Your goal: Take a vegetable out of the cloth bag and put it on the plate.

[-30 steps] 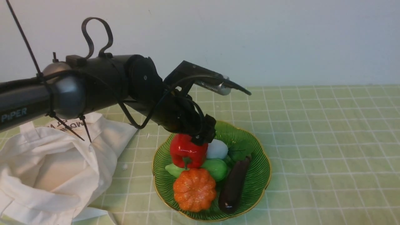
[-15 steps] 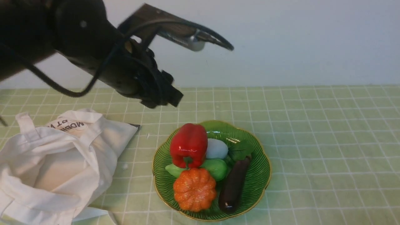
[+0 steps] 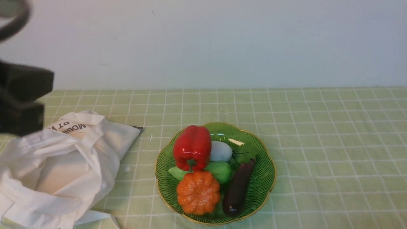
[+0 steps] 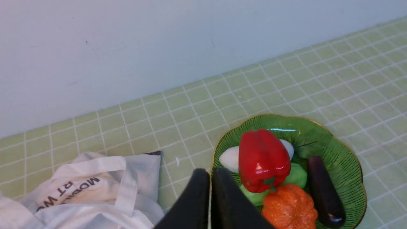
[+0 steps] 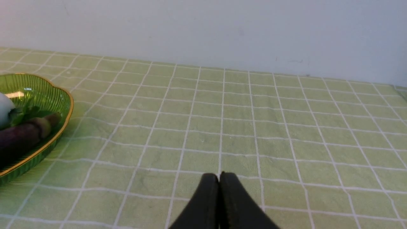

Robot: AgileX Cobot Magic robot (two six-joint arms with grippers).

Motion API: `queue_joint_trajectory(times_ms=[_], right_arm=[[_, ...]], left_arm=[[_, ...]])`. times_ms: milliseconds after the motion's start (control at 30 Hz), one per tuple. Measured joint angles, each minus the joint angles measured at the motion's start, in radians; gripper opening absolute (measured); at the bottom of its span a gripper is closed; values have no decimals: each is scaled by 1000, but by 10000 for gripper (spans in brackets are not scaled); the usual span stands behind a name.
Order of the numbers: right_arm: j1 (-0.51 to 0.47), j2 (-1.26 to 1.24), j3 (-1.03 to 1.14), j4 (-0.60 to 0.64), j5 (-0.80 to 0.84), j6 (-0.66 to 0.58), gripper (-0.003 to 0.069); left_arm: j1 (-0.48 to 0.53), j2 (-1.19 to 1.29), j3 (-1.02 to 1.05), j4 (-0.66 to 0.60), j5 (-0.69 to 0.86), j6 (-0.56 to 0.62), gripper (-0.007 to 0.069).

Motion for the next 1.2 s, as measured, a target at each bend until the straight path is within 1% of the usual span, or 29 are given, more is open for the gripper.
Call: queue_joint_trajectory(times_ms=[133,300,433,600,900,1000,1067,1133,1167,1200], right_arm=[[0,0,0,0,0,0,-15],[0,0,0,0,0,0,-15],[0,0,0,0,0,0,-15],[0,0,0,0,0,0,-15],[0,0,0,0,0,0,-15],[0,0,0,0,0,0,-15],[0,0,0,0,0,0,-15],[0,0,0,0,0,0,-15],[0,0,0,0,0,0,-15],[0,0,0,0,0,0,-15]], left_arm=[[0,-164,167,-16,-66,-55,-5],[0,-323,312,-20,-69,-74,-5],[0,-401,385,-21,-68,-74,-5],[0,-424,404,-6,-72,-74,-5],[1,-433,409,73,-157,-73,-5],[41,-471,447,71,-202,-41,-5],[109,-524,509,29,-241,18,-5],[152,-547,540,-7,-264,62,-5],[221,-591,602,-65,-303,133,-5],[228,-595,610,-71,-313,142,-5]])
